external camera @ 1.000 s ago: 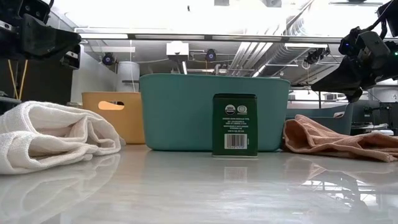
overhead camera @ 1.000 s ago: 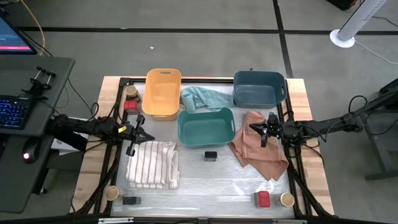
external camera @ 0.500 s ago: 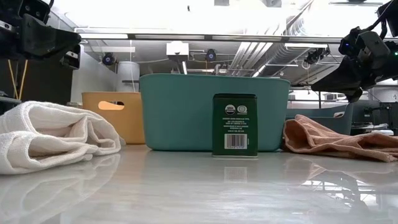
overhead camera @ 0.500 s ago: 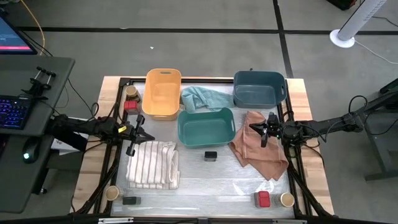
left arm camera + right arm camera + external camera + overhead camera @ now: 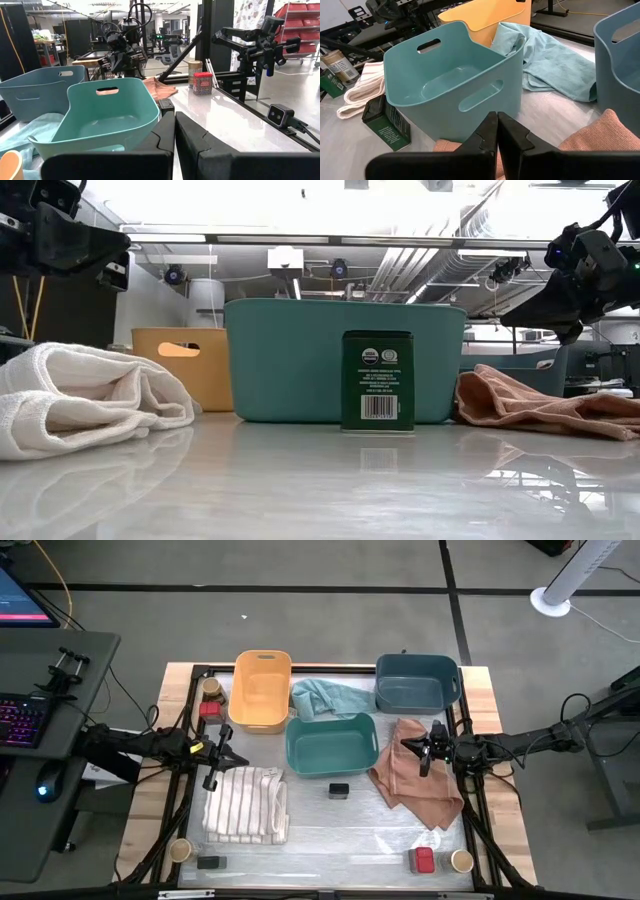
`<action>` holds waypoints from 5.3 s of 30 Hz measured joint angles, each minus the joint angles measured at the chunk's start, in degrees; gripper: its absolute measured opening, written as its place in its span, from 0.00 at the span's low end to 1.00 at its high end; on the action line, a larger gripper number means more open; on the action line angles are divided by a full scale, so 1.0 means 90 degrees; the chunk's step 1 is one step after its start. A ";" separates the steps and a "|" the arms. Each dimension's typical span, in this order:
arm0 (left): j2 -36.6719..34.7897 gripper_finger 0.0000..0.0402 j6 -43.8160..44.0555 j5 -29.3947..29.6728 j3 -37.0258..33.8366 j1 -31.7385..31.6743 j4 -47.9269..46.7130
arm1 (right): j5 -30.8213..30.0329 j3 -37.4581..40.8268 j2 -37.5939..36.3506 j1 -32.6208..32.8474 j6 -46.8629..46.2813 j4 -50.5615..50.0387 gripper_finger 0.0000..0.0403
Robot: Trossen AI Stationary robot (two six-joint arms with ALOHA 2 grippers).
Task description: Sort spices by type
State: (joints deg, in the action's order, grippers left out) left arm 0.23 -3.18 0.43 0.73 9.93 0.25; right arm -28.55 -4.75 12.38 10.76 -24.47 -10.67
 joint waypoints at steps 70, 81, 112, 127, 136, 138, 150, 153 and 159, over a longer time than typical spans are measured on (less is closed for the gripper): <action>0.0013 0.00 0.0000 0.0000 -0.0001 0.0000 0.0000 | 0.4920 -0.8580 0.7424 0.2854 -0.5138 -0.8717 0.76; 0.0015 0.00 0.0000 0.0000 0.0000 0.0002 0.0000 | 0.5694 -0.7549 0.7831 0.4893 -0.7288 -0.7030 0.76; 0.0015 0.00 0.0000 0.0000 -0.0001 0.0001 0.0000 | 0.5694 -0.7497 0.8636 0.5102 -0.7900 -0.6473 0.76; 0.0015 0.00 0.0000 -0.0002 0.0000 0.0000 0.0000 | 0.5705 -0.7497 0.8631 0.5095 -0.8585 -0.6205 0.76; 0.0015 0.00 0.0000 -0.0002 0.0000 0.0002 0.0000 | 0.5680 -0.7497 0.8629 0.5096 -0.8338 -0.6159 0.76; 0.0015 0.00 0.0000 0.0000 -0.0001 0.0000 0.0001 | 0.5682 -0.7497 0.8629 0.5096 -0.8342 -0.6147 0.76; 0.0015 0.00 0.0000 0.0000 0.0000 0.0000 0.0000 | 0.5671 -0.7497 0.8629 0.5095 -0.8420 -0.6089 0.85; 0.0015 0.00 0.0000 -0.0001 0.0000 0.0001 0.0001 | 0.5701 -0.7497 0.8629 0.5102 -0.8396 -0.6089 0.95; 0.0015 0.00 0.0000 0.0000 0.0000 0.0001 0.0000 | 0.5700 -0.7497 0.8629 0.5095 -0.8444 -0.6008 0.94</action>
State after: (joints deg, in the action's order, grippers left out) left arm 0.36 -3.18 0.43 0.73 9.94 0.25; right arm 22.75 -72.23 90.04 56.62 -100.47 -64.74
